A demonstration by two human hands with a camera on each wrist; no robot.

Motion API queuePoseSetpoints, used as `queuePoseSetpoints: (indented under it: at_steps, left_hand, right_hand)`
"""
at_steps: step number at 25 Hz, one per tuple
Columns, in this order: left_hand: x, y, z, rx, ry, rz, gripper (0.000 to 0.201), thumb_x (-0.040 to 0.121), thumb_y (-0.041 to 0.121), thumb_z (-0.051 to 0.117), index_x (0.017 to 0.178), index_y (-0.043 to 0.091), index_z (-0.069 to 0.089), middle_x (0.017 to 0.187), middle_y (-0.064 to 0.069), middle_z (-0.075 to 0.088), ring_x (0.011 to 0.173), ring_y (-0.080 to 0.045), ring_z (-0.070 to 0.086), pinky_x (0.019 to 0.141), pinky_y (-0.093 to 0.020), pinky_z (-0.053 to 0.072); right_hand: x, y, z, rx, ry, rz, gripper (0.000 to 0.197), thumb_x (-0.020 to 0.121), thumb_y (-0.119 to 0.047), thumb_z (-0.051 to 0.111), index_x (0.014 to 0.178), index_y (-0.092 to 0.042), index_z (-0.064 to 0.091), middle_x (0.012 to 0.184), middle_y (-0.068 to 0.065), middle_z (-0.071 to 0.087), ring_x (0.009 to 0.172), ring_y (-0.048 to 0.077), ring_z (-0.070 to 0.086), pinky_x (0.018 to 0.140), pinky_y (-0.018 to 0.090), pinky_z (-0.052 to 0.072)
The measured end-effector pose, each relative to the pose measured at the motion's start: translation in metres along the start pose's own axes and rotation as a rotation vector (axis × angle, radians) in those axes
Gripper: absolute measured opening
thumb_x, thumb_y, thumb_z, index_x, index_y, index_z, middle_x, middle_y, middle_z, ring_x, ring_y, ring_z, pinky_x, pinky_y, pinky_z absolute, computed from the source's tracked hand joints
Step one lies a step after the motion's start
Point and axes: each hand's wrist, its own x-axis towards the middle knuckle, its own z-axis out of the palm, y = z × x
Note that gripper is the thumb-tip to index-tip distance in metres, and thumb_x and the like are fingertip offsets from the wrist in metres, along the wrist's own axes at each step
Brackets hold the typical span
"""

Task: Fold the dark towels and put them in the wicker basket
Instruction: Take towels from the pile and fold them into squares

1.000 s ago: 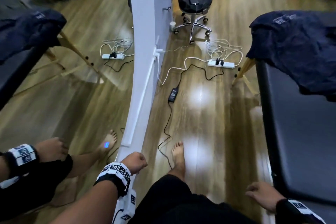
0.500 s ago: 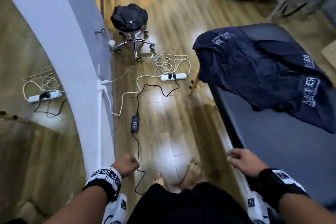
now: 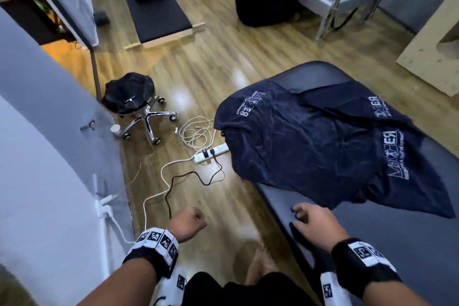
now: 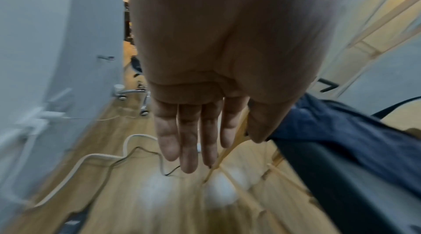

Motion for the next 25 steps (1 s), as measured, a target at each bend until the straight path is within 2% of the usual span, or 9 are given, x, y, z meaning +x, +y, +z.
queuePoseSetpoints:
  at_steps: [3, 7, 9, 11, 15, 18, 21, 23, 25]
  left_hand:
    - [0.03, 0.055, -0.019, 0.035, -0.03, 0.121, 0.018, 0.085, 0.025, 0.061, 0.089, 0.009, 0.067, 0.079, -0.004, 0.066, 0.073, -0.02, 0.062, 0.072, -0.034, 0.052]
    - [0.058, 0.122, -0.031, 0.232, -0.031, 0.273, 0.021, 0.09, 0.028, 0.058, 0.106, 0.017, 0.067, 0.099, 0.001, 0.067, 0.096, -0.018, 0.063, 0.081, -0.027, 0.048]
    - [0.073, 0.15, -0.038, 0.33, -0.046, 0.367, 0.021, 0.09, 0.028, 0.056, 0.105, 0.019, 0.066, 0.105, -0.001, 0.069, 0.1, -0.022, 0.063, 0.084, -0.03, 0.05]
    - [0.085, 0.171, -0.044, 0.404, -0.095, 0.443, 0.02, 0.09, 0.031, 0.055, 0.103, 0.02, 0.066, 0.106, -0.003, 0.069, 0.101, -0.023, 0.063, 0.085, -0.031, 0.05]
    - [0.116, 0.209, -0.06, 0.506, -0.167, 0.614, 0.018, 0.088, 0.032, 0.052, 0.098, 0.02, 0.06, 0.105, -0.005, 0.068, 0.101, -0.027, 0.062, 0.084, -0.031, 0.049]
    - [0.14, 0.226, -0.061, 0.729, -0.155, 0.75, 0.023, 0.088, 0.021, 0.05, 0.109, 0.021, 0.057, 0.116, -0.007, 0.057, 0.11, -0.03, 0.057, 0.09, -0.042, 0.051]
    - [0.159, 0.227, -0.053, 0.94, -0.089, 0.869, 0.033, 0.085, 0.013, 0.057, 0.118, 0.013, 0.052, 0.121, -0.01, 0.048, 0.113, -0.031, 0.05, 0.085, -0.045, 0.051]
    - [0.171, 0.226, -0.048, 1.003, -0.073, 0.961, 0.033, 0.083, 0.011, 0.058, 0.115, 0.012, 0.052, 0.119, -0.011, 0.048, 0.109, -0.031, 0.05, 0.079, -0.043, 0.049]
    - [0.178, 0.229, -0.047, 1.015, -0.046, 1.037, 0.022, 0.082, 0.01, 0.056, 0.103, 0.013, 0.057, 0.109, -0.009, 0.053, 0.099, -0.03, 0.054, 0.072, -0.04, 0.047]
  right_hand:
    - [0.028, -0.006, -0.024, -0.15, 0.054, -0.023, 0.032, 0.088, -0.034, 0.065, 0.118, -0.026, 0.061, 0.114, -0.001, 0.06, 0.109, 0.023, 0.06, 0.089, 0.033, 0.05]
    - [0.053, -0.004, -0.034, -0.263, 0.038, 0.051, 0.034, 0.088, -0.036, 0.066, 0.116, -0.021, 0.053, 0.114, 0.002, 0.051, 0.11, 0.026, 0.056, 0.087, 0.039, 0.052]
    - [0.059, -0.003, -0.036, -0.315, -0.004, 0.075, 0.029, 0.089, -0.026, 0.064, 0.115, -0.019, 0.052, 0.115, 0.003, 0.05, 0.11, 0.027, 0.057, 0.085, 0.039, 0.052]
    - [0.061, -0.003, -0.041, -0.384, -0.008, 0.102, 0.022, 0.091, -0.014, 0.053, 0.113, -0.017, 0.054, 0.114, 0.006, 0.053, 0.11, 0.029, 0.059, 0.083, 0.039, 0.051]
    - [0.06, -0.002, -0.046, -0.527, -0.029, 0.165, 0.029, 0.09, -0.014, 0.046, 0.115, -0.016, 0.06, 0.119, 0.006, 0.055, 0.115, 0.029, 0.054, 0.09, 0.041, 0.048]
    - [0.061, -0.006, -0.053, -0.466, -0.078, 0.227, 0.025, 0.09, -0.016, 0.046, 0.11, -0.013, 0.06, 0.119, 0.007, 0.055, 0.114, 0.029, 0.055, 0.086, 0.041, 0.047]
    - [0.063, -0.015, -0.057, -0.386, -0.12, 0.27, 0.024, 0.088, -0.018, 0.048, 0.107, -0.011, 0.061, 0.119, 0.01, 0.058, 0.11, 0.031, 0.059, 0.076, 0.033, 0.039]
    - [0.062, -0.02, -0.058, -0.314, -0.128, 0.3, 0.026, 0.085, -0.021, 0.051, 0.108, -0.014, 0.062, 0.118, 0.01, 0.059, 0.109, 0.029, 0.059, 0.076, 0.03, 0.039]
    - [0.059, -0.022, -0.057, -0.232, -0.113, 0.353, 0.029, 0.082, -0.024, 0.053, 0.109, -0.018, 0.062, 0.118, 0.007, 0.06, 0.108, 0.027, 0.059, 0.078, 0.031, 0.044]
